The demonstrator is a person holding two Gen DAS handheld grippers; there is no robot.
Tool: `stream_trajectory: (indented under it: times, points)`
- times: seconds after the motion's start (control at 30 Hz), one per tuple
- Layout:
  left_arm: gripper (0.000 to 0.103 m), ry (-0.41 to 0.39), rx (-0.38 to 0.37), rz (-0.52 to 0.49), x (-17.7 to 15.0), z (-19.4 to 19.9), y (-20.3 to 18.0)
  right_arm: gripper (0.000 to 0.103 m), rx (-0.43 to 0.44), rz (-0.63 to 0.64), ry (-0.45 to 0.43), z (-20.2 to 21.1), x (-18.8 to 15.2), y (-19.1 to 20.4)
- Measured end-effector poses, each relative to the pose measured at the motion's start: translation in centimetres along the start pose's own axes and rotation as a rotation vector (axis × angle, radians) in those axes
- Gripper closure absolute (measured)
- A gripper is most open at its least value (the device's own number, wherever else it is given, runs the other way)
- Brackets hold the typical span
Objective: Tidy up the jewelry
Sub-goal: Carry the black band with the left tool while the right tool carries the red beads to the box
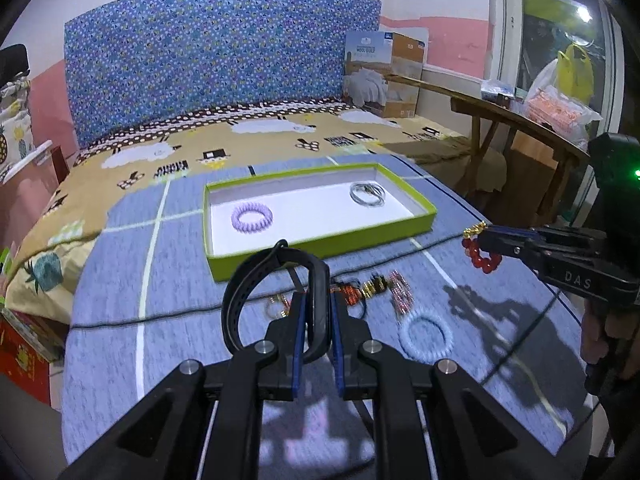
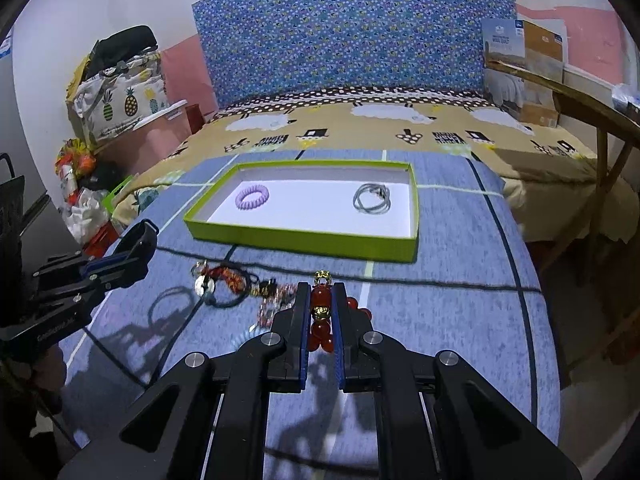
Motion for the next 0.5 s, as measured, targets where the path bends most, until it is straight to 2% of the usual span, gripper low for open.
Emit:
stream_trajectory:
  times: [0.33,0.5]
  points:
    - [0.09,-0.045,0.027,0.014,4.7,-2.6,2.5,0.093,-0.006,-0.008,-0.019,-2.4,3.5,-1.9]
    - [0.09,-0.032,0.052,0.015,6.4,-5.1,3.8,0.093,-0.025,-0.011,-0.015,-4.2,5.1,-3.2]
Point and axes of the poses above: each gripper's, at about its wrist camera, not at the fingertips, and z roughly against the way its jaws point, y to its left, x to its top, the point moved 7 cm from there along -z, roughly the way its jaws point, and after that the axes turned 6 degrees about z, right-handed, at the moved point
